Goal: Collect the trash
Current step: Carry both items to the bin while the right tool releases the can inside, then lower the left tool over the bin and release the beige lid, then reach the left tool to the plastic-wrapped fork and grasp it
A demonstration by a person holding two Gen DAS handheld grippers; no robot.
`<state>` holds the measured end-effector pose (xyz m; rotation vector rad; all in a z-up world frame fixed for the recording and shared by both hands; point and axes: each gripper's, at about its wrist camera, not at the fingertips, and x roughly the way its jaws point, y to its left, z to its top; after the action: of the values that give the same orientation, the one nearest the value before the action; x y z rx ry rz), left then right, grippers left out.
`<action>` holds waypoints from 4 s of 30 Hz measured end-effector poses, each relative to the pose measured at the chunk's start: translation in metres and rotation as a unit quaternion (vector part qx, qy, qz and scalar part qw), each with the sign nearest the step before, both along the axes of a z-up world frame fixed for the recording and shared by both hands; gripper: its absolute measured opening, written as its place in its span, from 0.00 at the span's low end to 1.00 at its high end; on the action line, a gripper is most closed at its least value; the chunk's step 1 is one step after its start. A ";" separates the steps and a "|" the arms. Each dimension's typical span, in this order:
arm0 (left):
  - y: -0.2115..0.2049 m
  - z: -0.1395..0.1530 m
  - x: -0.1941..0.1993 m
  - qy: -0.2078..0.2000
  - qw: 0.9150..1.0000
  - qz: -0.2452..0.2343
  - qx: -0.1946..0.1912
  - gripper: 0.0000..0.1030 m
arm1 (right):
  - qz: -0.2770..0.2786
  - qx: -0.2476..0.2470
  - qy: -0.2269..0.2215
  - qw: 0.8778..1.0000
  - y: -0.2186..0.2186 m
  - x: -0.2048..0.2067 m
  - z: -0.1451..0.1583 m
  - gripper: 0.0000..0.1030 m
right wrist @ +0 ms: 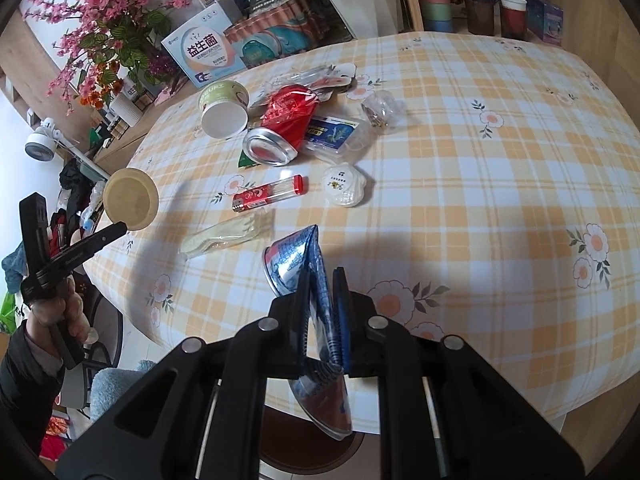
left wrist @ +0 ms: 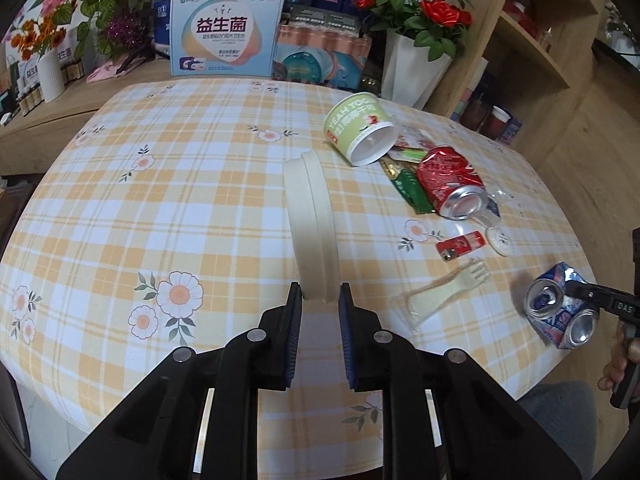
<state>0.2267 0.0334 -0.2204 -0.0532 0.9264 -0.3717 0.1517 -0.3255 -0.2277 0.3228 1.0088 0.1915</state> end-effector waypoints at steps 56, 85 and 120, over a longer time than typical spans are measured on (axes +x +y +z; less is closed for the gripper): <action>-0.019 0.082 -0.232 -0.061 0.993 -0.072 -0.071 0.17 | 0.044 0.038 -0.050 0.997 0.080 -0.142 0.017 0.54; -0.075 0.030 -0.226 0.025 0.990 -0.139 -0.031 0.21 | -0.101 -0.057 -0.143 0.983 -0.005 -0.154 0.068 0.94; -0.005 0.067 -0.155 -0.103 0.994 0.011 0.022 0.94 | -0.100 -0.114 -0.092 0.984 -0.007 -0.126 0.041 0.95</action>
<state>0.0714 0.0279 -0.1530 0.0157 0.7300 -0.3291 0.0261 -0.3328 -0.1871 0.1917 0.8004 -0.0763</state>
